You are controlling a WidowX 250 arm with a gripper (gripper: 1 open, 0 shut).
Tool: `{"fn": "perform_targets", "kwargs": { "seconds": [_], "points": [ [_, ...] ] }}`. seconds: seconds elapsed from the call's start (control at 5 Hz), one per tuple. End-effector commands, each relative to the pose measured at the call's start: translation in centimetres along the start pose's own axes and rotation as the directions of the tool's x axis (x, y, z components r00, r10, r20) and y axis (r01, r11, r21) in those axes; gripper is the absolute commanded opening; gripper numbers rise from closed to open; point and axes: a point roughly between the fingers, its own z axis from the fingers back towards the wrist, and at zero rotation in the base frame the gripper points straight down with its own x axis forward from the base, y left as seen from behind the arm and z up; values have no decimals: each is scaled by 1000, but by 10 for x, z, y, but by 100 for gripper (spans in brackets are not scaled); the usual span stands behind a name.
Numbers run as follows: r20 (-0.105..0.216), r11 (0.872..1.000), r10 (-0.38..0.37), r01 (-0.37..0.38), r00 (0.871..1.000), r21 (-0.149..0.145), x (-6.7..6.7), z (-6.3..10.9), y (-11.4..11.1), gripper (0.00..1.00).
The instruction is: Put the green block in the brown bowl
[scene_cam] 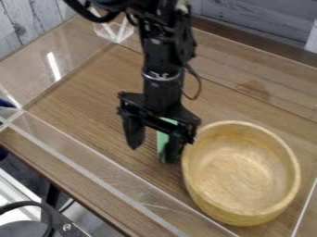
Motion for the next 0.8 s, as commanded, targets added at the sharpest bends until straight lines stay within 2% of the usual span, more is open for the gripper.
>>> {"fn": "perform_targets", "kwargs": {
  "seconds": [0.0,0.4,0.6],
  "points": [
    [27,994,111,-110,993,-29,12,16,0,100],
    [-37,969,240,-242,970,-43,23,13,10,100],
    [-40,960,274,-275,961,-48,25,17,9,100]
  ]
}}
